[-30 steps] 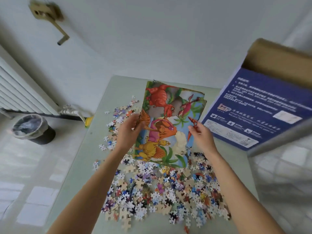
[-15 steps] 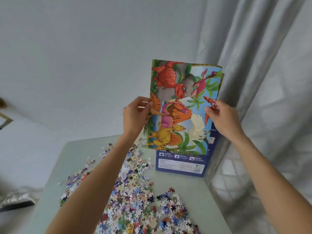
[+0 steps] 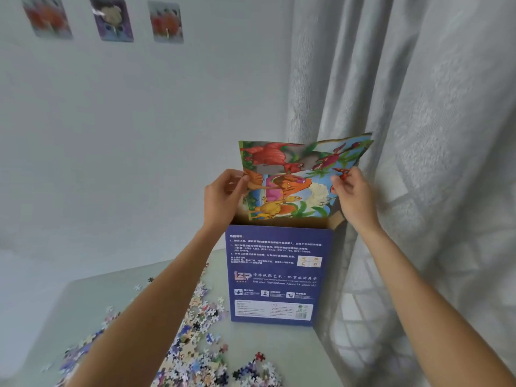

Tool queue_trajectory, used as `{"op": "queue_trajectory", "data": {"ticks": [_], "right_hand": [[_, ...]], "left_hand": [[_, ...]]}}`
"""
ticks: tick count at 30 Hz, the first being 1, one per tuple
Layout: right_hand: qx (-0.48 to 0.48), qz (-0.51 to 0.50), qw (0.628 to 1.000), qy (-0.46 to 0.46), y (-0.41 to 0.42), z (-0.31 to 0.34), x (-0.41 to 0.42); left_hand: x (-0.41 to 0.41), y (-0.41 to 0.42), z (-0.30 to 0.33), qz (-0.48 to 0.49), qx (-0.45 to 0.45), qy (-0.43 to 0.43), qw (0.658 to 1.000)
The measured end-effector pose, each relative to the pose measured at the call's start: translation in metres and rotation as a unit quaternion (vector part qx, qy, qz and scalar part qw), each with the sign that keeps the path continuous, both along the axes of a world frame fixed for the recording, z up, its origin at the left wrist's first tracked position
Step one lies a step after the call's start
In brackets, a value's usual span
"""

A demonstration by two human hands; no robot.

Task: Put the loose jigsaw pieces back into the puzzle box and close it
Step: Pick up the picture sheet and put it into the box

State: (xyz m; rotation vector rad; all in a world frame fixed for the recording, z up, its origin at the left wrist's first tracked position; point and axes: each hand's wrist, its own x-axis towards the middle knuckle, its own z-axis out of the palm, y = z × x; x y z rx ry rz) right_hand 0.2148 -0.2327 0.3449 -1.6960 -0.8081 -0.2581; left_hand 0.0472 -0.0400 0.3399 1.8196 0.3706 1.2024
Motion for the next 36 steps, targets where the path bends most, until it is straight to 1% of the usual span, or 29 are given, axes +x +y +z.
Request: {"op": "queue_trajectory", "data": {"ticks": [5, 8, 11, 15, 17, 21, 23, 25, 28, 31, 34, 36], "right_hand": [[-0.073, -0.002, 0.997, 0.017, 0.012, -0.027, 0.003], [-0.136, -0.023, 0.990, 0.028, 0.016, -0.040, 0.008], [-0.131, -0.027, 0.990, 0.046, 0.018, -0.047, 0.010], [-0.095, -0.068, 0.992, 0.037, 0.023, -0.054, 0.013], [-0.103, -0.065, 0.992, 0.027, 0.026, -0.062, 0.016], [-0.169, -0.042, 0.985, 0.021, 0.029, -0.073, 0.021], [-0.193, -0.032, 0.980, 0.024, 0.030, -0.075, 0.021], [-0.217, -0.027, 0.976, 0.004, 0.029, -0.075, 0.020], [-0.230, -0.041, 0.972, -0.039, 0.027, -0.070, 0.014], [-0.240, -0.066, 0.962, -0.110, 0.025, -0.067, 0.011], [-0.242, -0.038, 0.957, -0.152, 0.025, -0.070, 0.010], [-0.266, -0.010, 0.941, -0.209, 0.027, -0.073, 0.009]], "left_hand": [[-0.002, 0.011, -0.028, 0.046, 0.034, 0.082, 0.995], [0.000, 0.020, -0.039, 0.079, 0.091, 0.157, 0.980], [0.004, 0.027, -0.047, 0.107, 0.164, 0.220, 0.956], [0.011, 0.031, -0.056, 0.114, 0.203, 0.265, 0.936], [0.013, 0.033, -0.063, 0.107, 0.217, 0.286, 0.927], [0.014, 0.034, -0.078, 0.096, 0.223, 0.337, 0.909], [0.012, 0.033, -0.086, 0.100, 0.237, 0.351, 0.901], [0.010, 0.031, -0.090, 0.106, 0.249, 0.355, 0.895], [0.007, 0.032, -0.095, 0.108, 0.236, 0.328, 0.908], [0.006, 0.035, -0.096, 0.099, 0.223, 0.297, 0.923], [0.006, 0.035, -0.095, 0.089, 0.229, 0.287, 0.926], [0.004, 0.035, -0.096, 0.083, 0.246, 0.286, 0.922]]}}
